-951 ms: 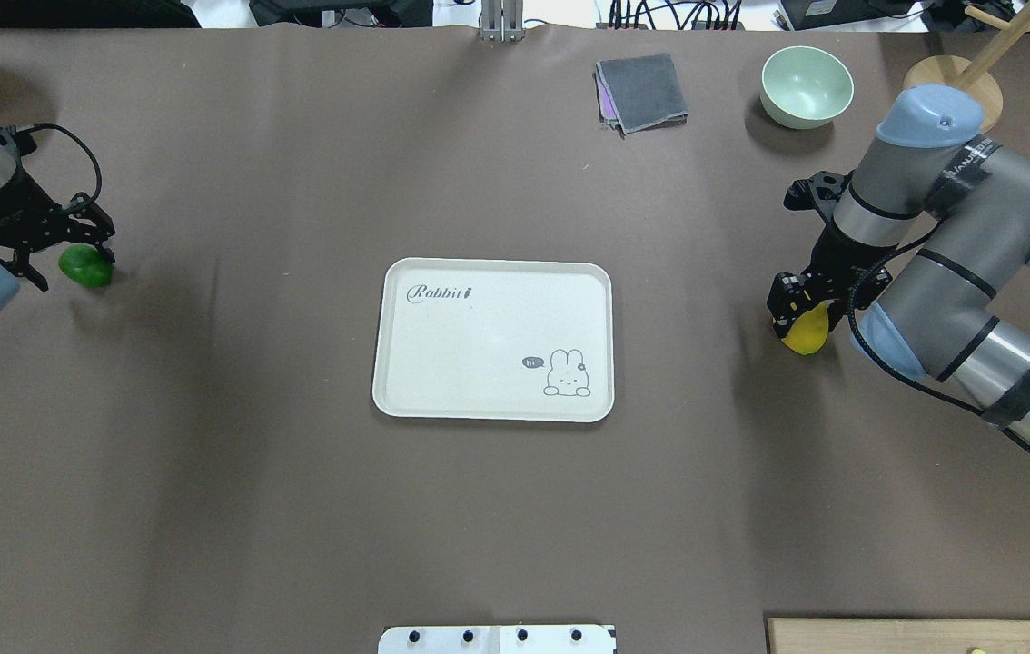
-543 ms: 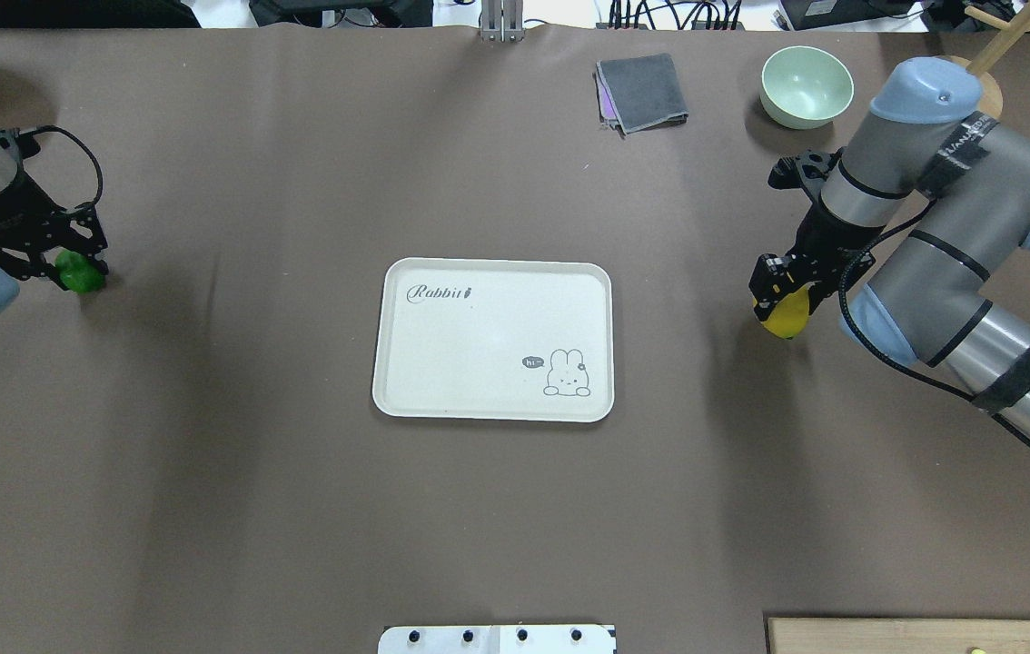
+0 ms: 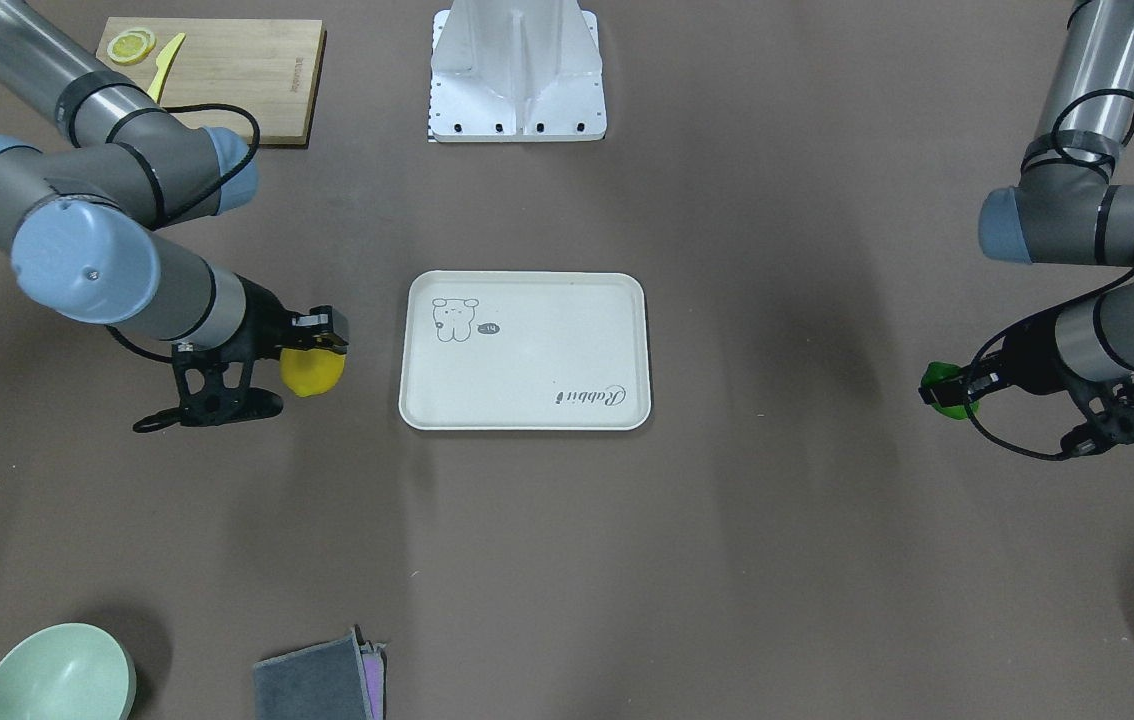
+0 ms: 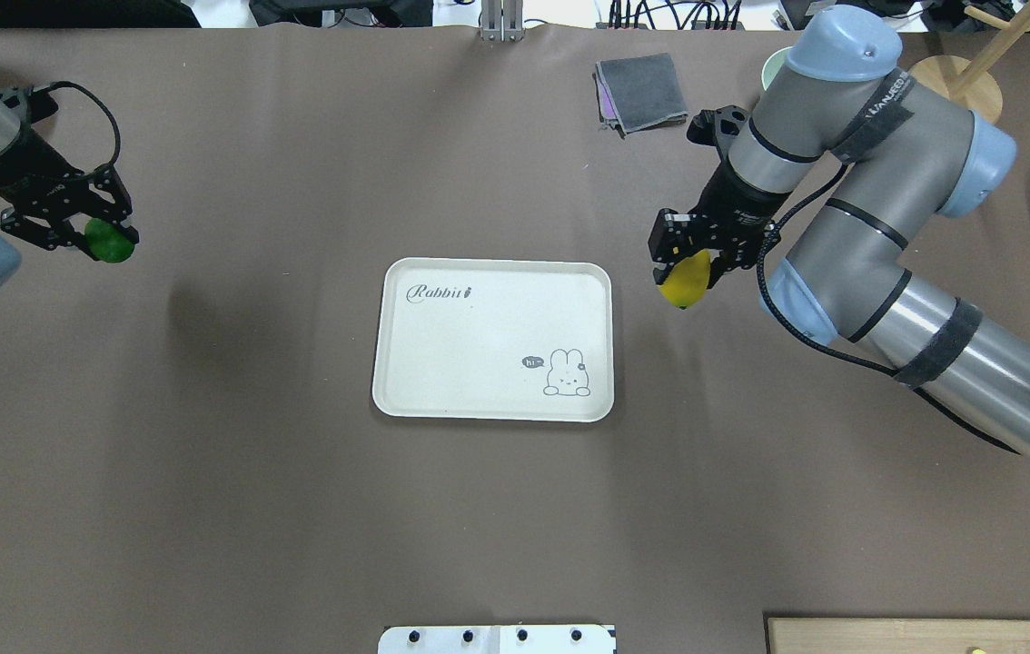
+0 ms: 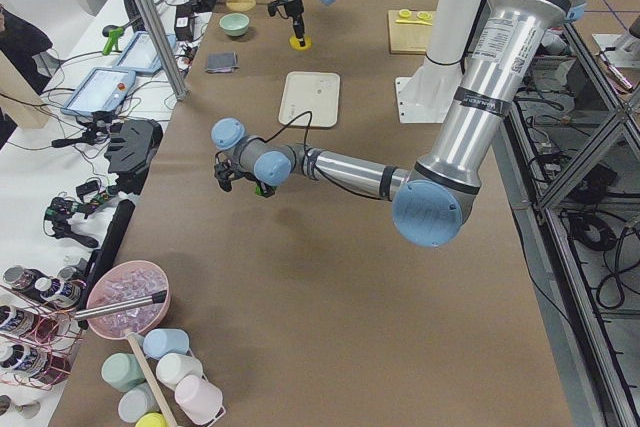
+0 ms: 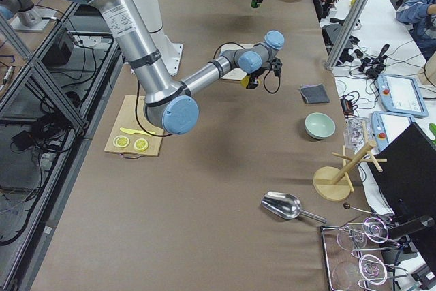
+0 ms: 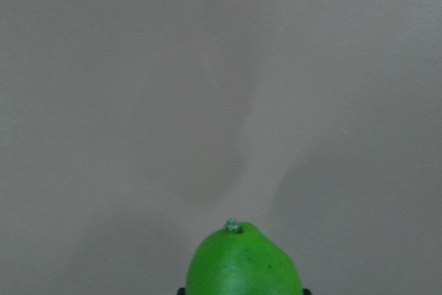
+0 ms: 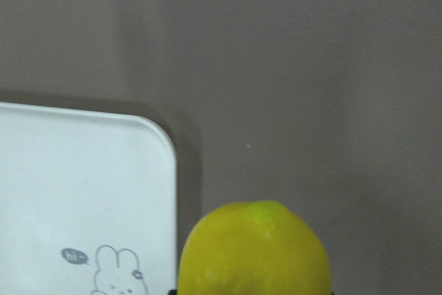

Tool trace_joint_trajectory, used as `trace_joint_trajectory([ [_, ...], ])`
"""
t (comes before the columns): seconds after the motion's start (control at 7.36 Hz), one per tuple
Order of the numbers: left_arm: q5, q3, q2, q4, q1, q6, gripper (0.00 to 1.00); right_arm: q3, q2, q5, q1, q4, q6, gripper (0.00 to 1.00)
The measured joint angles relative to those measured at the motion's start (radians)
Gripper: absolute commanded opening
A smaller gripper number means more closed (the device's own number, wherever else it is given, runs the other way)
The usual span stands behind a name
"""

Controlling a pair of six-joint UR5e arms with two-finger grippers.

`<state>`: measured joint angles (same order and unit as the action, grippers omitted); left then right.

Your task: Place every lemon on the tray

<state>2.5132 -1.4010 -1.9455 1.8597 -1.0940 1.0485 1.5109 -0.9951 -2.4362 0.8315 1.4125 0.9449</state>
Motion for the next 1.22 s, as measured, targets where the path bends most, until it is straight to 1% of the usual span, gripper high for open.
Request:
trace_joint_trajectory([
  [0.14,-0.001,-0.03,-0.046,0.011,0.024,-0.001,0.0,-0.061,0.042,0.002,-0.029,-0.112,0.097,0.31],
  [0.27,-0.03,-0.05,-0.09,0.044,0.076,-0.001,0.0,-0.123,0.078,0.004,-0.049,-0.199,0.144,0.32],
  [0.41,-0.091,-0.059,-0.13,0.093,0.143,0.002,0.0,-0.168,0.104,0.005,-0.064,-0.243,0.159,0.32],
  [0.68,-0.221,-0.058,-0.21,0.152,0.288,0.026,0.0,-0.212,0.128,0.005,-0.08,-0.267,0.134,0.33],
  [0.81,-0.277,-0.057,-0.251,0.159,0.351,0.07,0.0,-0.22,0.13,0.004,-0.083,-0.268,0.107,0.45],
  [0.95,-0.322,-0.056,-0.284,0.161,0.403,0.112,0.0,-0.227,0.131,0.002,-0.087,-0.268,0.094,0.5],
  [1.09,-0.351,-0.056,-0.303,0.162,0.441,0.132,0.11,-0.234,0.131,0.002,-0.09,-0.268,0.088,0.64],
  [1.22,-0.368,-0.056,-0.312,0.162,0.464,0.139,0.98,-0.24,0.131,0.002,-0.094,-0.268,0.087,0.88],
])
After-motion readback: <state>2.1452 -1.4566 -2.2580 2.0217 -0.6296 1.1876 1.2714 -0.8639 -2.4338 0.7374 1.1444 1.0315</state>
